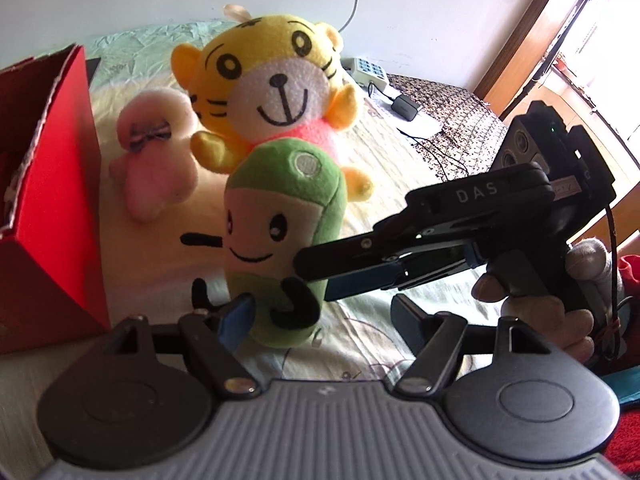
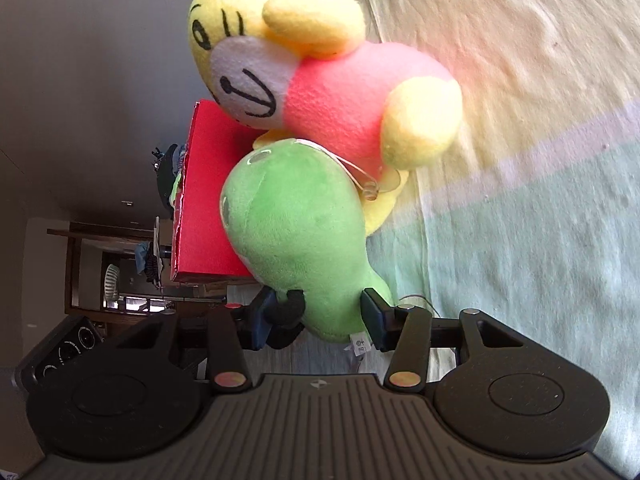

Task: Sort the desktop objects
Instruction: 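Grasp the green-and-white plush with the right tool, then lift the green plush and carry it over the red box, then lower the green plush into the box beside the white bunny, then open the right tool and release the green plush, then withdraw the right tool from the box toward the yellow tiger plush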

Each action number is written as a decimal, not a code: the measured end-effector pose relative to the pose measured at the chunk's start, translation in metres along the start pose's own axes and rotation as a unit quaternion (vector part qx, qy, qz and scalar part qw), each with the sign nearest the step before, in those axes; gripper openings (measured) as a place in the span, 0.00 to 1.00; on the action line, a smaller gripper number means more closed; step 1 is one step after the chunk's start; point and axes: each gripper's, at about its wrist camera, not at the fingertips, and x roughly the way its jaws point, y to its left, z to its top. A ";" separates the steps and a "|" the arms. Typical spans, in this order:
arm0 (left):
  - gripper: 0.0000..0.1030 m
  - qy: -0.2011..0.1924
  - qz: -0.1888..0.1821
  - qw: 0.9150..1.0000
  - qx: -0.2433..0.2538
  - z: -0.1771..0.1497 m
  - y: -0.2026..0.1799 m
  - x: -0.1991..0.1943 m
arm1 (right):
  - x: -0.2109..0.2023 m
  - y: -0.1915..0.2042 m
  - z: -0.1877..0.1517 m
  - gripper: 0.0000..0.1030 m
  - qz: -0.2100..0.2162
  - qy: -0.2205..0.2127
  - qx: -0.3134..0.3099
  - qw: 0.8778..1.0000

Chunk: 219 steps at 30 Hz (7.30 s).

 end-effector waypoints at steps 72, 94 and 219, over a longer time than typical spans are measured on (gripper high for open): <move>0.61 -0.151 0.054 0.983 0.092 0.059 -0.011 -0.094 | -0.028 0.154 -0.001 0.70 0.030 -0.179 -0.162 0.970; 0.61 -0.101 0.037 0.994 -0.014 0.043 0.173 -0.115 | 0.151 0.223 0.000 0.70 -0.100 -0.130 -0.192 0.968; 0.72 -0.033 0.151 0.988 -0.005 0.053 0.182 -0.102 | 0.156 0.224 -0.021 0.31 -0.229 -0.168 -0.194 0.939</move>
